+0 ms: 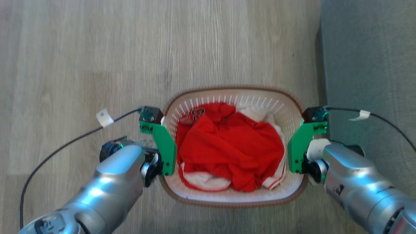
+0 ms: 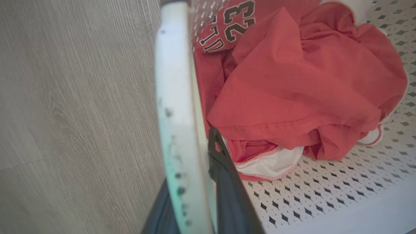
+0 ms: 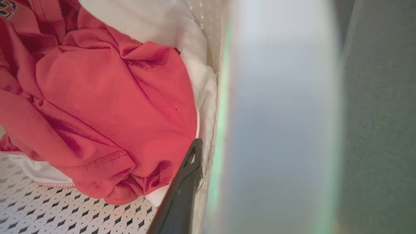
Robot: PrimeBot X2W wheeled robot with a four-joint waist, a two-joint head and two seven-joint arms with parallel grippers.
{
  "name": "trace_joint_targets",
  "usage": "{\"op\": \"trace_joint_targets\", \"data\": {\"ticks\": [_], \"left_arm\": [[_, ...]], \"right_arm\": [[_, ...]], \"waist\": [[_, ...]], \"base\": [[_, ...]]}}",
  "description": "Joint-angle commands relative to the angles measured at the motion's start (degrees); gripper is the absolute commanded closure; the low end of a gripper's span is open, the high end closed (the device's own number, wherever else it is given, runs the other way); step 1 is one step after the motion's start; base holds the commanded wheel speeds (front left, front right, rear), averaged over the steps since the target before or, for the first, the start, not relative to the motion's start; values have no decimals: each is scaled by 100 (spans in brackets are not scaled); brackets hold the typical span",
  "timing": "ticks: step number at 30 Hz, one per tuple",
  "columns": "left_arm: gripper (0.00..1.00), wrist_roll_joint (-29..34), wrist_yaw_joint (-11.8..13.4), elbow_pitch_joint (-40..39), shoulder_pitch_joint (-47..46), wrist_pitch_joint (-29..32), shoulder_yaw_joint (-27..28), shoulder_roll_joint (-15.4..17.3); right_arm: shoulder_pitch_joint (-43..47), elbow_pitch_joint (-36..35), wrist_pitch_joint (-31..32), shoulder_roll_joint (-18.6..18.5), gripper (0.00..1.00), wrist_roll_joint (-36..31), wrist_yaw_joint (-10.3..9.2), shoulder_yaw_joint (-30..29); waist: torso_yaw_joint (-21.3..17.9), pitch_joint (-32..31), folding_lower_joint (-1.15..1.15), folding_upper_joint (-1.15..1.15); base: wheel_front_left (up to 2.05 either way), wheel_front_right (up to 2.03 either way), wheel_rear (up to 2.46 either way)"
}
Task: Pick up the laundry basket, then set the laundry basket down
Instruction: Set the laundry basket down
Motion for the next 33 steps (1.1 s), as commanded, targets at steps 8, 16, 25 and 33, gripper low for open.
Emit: {"op": "trace_joint_targets", "data": {"ticks": [8, 16, 25, 33], "left_arm": [[100, 359, 68, -247, -547, -360, 23, -51], [100, 541, 233, -288, -820, -617, 23, -51], [100, 613, 445, -362, -1071, -900, 23, -51], [100, 655, 451, -482, -1170, -959, 23, -51]], "right_arm": [[-357, -174, -618, -47, 100, -66, 89, 9], [-537, -105, -1084, -29, 100, -198, 89, 76], [-795, 72, -1713, -16, 100, -349, 89, 124], [-859, 149, -1824, -7, 100, -334, 89, 145]], "waist": [[-76, 1187, -1, 0], [-116, 1822, -1, 0], [-63, 2387, -1, 0], [23, 2652, -1, 0]], "base": [[0, 0, 0], [0, 0, 0], [0, 0, 0], [0, 0, 0]]}}
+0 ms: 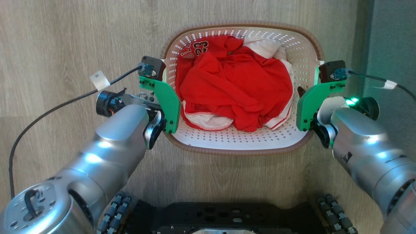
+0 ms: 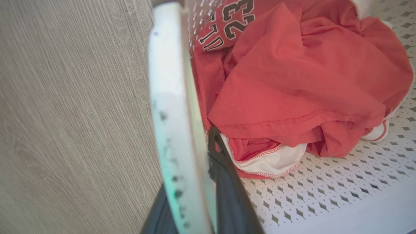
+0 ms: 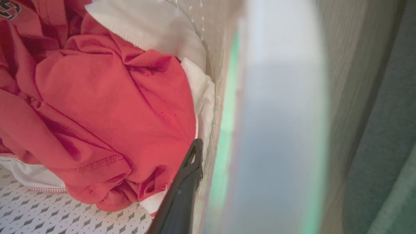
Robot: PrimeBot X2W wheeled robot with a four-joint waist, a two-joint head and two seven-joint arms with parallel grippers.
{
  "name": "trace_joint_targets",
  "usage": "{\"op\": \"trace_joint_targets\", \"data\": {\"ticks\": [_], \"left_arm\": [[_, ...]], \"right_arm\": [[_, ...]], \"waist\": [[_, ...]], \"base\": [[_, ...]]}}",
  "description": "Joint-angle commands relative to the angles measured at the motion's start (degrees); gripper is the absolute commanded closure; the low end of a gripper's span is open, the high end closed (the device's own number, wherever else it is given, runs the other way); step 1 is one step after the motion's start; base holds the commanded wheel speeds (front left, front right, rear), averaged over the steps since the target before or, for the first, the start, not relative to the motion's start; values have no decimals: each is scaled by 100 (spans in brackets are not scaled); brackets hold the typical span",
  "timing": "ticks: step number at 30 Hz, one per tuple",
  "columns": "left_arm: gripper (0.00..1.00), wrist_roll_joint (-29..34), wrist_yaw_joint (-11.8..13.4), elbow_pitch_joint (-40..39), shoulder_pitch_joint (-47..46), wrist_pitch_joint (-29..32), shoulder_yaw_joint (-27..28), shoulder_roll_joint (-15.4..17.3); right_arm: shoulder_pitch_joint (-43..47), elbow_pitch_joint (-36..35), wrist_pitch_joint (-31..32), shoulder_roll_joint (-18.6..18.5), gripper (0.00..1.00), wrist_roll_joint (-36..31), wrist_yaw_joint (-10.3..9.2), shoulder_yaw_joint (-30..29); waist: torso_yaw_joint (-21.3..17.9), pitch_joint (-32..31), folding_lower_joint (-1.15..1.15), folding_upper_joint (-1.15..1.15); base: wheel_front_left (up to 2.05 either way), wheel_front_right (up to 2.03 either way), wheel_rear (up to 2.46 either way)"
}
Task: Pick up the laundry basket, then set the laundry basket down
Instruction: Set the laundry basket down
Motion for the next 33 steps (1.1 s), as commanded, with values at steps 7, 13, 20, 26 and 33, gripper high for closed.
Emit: {"op": "trace_joint_targets", "data": {"ticks": [7, 13, 20, 26, 33], "left_arm": [[100, 196, -22, -276, -120, -82, -2, -44], [100, 283, -21, -297, -158, -114, -2, -44], [100, 303, 4, -370, -194, -124, -2, -44], [100, 228, 44, -446, -222, -145, -2, -44], [100, 193, 52, -454, -279, -132, -2, -44]], "right_arm": [[116, -53, -165, 114, 100, -42, 83, 128], [87, -40, -184, 100, 100, -20, 83, 145], [39, -72, -196, 81, 100, -16, 83, 175], [10, -68, -219, 69, 100, -15, 83, 197], [-14, -33, -231, 34, 100, 1, 83, 214]], "waist": [[46, 171, 0, 0], [58, 247, 0, 0], [66, 316, 0, 0], [76, 365, 0, 0], [109, 409, 0, 0]], "base": [[0, 0, 0], [0, 0, 0], [0, 0, 0], [0, 0, 0], [0, 0, 0]]}}
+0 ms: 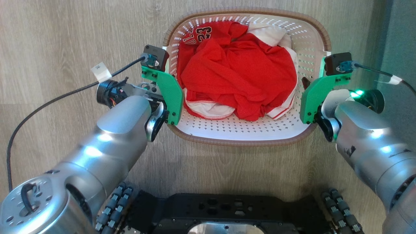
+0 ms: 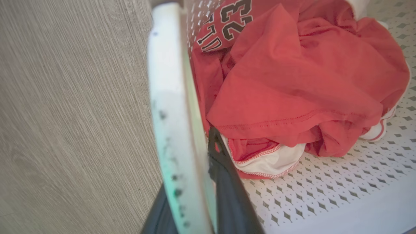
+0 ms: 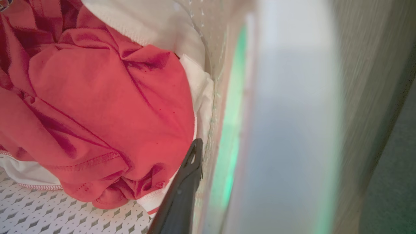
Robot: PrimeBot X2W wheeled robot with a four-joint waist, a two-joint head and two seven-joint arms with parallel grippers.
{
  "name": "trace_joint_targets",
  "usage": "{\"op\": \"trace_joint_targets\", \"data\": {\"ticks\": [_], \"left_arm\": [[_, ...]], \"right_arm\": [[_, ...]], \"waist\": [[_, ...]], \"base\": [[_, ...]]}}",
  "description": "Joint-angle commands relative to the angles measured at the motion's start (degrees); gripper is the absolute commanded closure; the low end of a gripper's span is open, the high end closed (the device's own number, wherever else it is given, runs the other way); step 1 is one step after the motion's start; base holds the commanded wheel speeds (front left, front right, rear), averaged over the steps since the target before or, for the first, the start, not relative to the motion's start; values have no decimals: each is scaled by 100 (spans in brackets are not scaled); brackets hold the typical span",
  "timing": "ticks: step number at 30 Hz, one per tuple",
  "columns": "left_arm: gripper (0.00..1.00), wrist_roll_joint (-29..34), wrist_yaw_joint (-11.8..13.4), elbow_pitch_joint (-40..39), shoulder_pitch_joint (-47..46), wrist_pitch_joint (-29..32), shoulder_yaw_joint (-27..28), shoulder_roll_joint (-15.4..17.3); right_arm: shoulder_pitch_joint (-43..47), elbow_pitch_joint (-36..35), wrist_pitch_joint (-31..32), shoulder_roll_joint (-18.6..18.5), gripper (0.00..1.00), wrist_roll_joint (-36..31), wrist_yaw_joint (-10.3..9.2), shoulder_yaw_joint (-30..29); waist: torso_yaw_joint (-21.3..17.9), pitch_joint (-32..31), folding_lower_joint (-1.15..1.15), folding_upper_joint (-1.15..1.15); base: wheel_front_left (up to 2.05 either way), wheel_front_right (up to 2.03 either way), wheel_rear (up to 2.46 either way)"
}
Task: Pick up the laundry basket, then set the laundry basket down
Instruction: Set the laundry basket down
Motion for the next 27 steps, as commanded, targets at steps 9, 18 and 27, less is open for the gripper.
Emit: {"op": "trace_joint_targets", "data": {"ticks": [9, 18, 27], "left_arm": [[14, -34, 78, -275, -47, -150, -6, -71], [0, -31, 212, -261, -8, -43, -6, -71], [0, -44, 325, -188, 132, 131, -6, -71]], "right_arm": [[104, 4, -233, 70, 0, -94, 81, 172], [120, 124, -229, 87, 0, -37, 81, 133], [217, 209, -153, 122, 0, 44, 81, 88]], "waist": [[47, 51, 0, 0], [65, 19, 0, 0], [61, -248, 0, 0]], "base": [[0, 0, 0], [0, 0, 0], [0, 0, 0]]}}
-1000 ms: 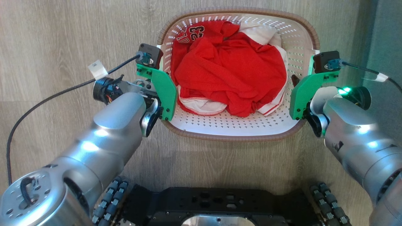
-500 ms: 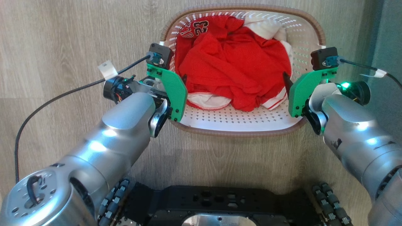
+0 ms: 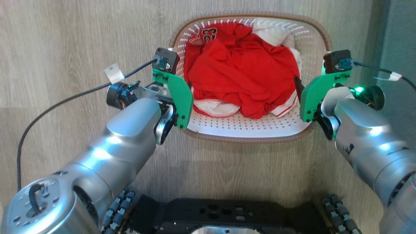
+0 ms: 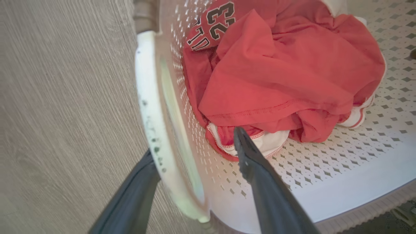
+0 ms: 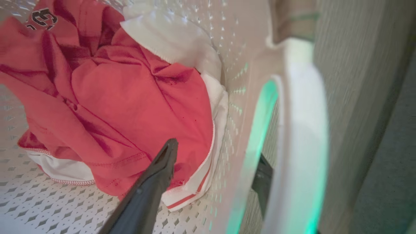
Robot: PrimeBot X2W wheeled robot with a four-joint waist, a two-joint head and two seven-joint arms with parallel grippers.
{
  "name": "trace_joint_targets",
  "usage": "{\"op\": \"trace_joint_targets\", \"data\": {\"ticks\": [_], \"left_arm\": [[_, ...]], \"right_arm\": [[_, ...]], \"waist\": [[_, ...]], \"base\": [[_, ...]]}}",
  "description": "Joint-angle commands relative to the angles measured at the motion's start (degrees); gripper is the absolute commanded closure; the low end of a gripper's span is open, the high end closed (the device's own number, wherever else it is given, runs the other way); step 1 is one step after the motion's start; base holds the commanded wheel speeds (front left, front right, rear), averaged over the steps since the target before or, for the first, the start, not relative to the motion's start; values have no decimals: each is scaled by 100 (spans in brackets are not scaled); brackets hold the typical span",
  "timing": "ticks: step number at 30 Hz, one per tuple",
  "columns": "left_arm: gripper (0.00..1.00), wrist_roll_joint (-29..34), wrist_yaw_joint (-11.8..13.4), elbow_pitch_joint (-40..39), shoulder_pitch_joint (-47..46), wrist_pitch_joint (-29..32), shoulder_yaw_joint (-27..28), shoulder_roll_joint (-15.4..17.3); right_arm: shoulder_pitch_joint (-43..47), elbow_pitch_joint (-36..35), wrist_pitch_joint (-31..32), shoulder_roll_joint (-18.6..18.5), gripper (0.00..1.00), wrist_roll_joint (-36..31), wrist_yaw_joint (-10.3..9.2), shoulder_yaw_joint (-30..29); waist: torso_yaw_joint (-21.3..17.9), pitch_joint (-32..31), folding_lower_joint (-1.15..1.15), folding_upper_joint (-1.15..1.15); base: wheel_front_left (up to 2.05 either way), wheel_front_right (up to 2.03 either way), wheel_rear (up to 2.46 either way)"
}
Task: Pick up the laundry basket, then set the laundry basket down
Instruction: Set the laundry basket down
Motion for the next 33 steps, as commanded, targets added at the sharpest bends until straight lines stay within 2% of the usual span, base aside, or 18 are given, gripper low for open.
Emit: {"op": "trace_joint_targets", "data": {"ticks": [1, 5, 9, 15, 18, 23, 30, 33], "left_arm": [[0, 1, 33, -32, 137, 7, 29, 55], [0, -99, -13, 49, 311, -61, 29, 55], [0, -62, -169, 236, 550, -93, 29, 55], [0, -276, -315, 504, 911, -478, 49, 55], [0, -401, -379, 689, 1143, -908, 113, 55], [0, -434, -530, 940, 1413, -1348, 128, 55], [0, -458, -553, 1112, 1659, -1700, 345, 61], [0, -406, -552, 983, 1748, -1724, 586, 101]], "right_arm": [[339, 9, 5, 74, 0, 42, 41, 18], [494, 43, 102, 124, 0, 9, 41, 36], [707, 65, 282, 150, 0, -4, 41, 38], [1103, 74, 303, 251, 0, 155, 41, -66], [1344, -11, 103, 286, 0, 314, 41, -192], [1552, -372, -337, 237, 0, 442, 41, -364], [1745, -744, -479, 102, 0, 373, 41, -810], [1891, -1049, -481, -45, 0, 54, 41, -1319]], "waist": [[3, -116, 0, 0], [-28, -503, 0, 0], [-58, -1034, 0, 0], [-121, -1969, 0, 0], [-199, -2612, 0, 0], [-363, -3232, 0, 0], [-531, -3780, 0, 0], [-554, -4002, 0, 0]], "base": [[0, 0, 0], [0, 0, 0], [0, 0, 0], [0, 0, 0], [0, 0, 0], [0, 0, 0], [0, 0, 0], [0, 0, 0]]}}
